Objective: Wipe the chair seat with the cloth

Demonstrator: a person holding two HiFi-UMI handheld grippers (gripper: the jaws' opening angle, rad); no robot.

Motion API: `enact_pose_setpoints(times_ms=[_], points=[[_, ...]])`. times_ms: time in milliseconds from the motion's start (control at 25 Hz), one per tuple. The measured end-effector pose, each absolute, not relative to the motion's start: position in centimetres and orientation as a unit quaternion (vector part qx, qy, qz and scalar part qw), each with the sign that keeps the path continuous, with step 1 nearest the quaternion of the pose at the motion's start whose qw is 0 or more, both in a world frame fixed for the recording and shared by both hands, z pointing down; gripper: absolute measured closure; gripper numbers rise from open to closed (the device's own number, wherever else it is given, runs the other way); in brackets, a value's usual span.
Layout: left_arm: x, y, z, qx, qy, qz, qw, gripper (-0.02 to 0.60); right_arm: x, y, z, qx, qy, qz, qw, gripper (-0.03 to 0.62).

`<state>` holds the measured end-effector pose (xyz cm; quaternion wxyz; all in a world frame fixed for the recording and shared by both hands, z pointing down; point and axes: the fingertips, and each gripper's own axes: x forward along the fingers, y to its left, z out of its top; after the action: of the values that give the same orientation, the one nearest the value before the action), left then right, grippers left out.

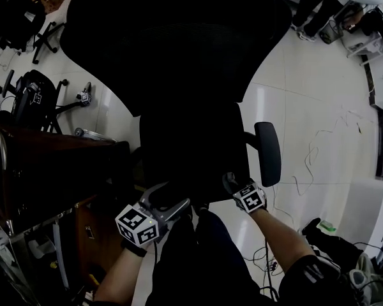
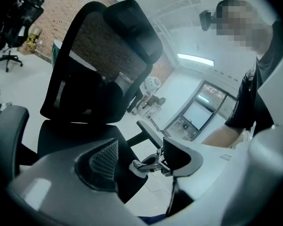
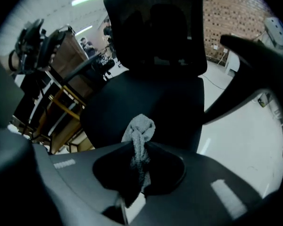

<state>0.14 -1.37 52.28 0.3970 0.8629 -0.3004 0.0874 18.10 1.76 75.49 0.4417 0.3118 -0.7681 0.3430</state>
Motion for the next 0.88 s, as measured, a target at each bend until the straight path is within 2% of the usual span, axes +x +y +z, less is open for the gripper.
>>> enact_pose_setpoints(times_ms=[320,480,880], points=[[-2.4,-1.2,44.3,0.868,-0.336,0.071,0.359,0.261,11.8,-0.7,59.7,0.313,-0.852,0.314,0.278,0.542],[-3.5,0.5,41.6,0.866,-0.347,0.052,0.357,0.261,10.3,-0.7,53.2,0.317,-0.861,0.341,0.206,0.542],[-5.5,8.5,35.1,0.894,-0.317,0.015,0.317,0.261,7.0,5.0,39.5,0.350,-0.884,0.287,0.116,0.541]])
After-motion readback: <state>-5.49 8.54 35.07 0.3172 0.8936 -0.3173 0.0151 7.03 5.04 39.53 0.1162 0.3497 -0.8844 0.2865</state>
